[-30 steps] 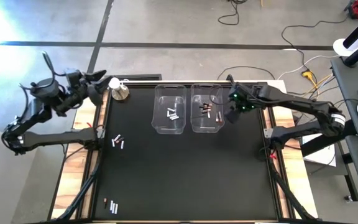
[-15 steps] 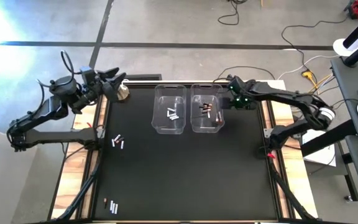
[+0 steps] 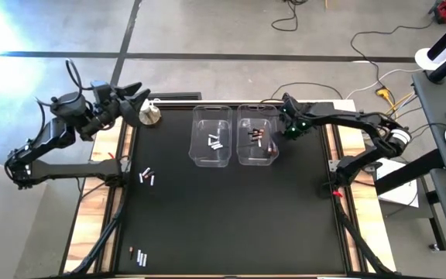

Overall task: Sort batteries
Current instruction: Put the white battery into the left transparent bin

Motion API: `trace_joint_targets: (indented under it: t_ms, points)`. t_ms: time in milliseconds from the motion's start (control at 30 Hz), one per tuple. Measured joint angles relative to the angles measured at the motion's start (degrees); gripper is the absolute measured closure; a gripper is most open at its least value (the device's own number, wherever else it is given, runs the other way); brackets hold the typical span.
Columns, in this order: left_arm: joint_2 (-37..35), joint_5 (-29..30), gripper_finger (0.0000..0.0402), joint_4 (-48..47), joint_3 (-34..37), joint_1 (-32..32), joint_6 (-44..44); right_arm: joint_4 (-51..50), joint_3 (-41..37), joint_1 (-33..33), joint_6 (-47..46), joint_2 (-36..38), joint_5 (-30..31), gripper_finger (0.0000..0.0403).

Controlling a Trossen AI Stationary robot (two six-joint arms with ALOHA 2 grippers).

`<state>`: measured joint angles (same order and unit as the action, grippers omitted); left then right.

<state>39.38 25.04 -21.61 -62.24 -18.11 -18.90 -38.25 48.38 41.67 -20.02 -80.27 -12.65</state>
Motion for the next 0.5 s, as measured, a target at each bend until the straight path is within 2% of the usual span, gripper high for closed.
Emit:
trace_joint_targets:
  t_ms: [167, 433, 500]
  points:
    - [-0.27, -0.02, 0.017, 0.0, 0.0, 0.0, -1.4, -2.13, -0.88, 0.0, 19.82, 0.41, 0.05, 0.0222]
    - [-0.31, -0.02, 0.017, 0.02, 0.0, 0.0, -2.62, -1.29, -3.4, -0.03, 41.92, -0.44, 0.64, 0.0349]
    - [-0.21, -0.02, 0.017, 0.04, 0.0, 0.0, -2.68, -0.43, -3.85, 0.01, 44.45, -1.47, 0.65, 0.038]
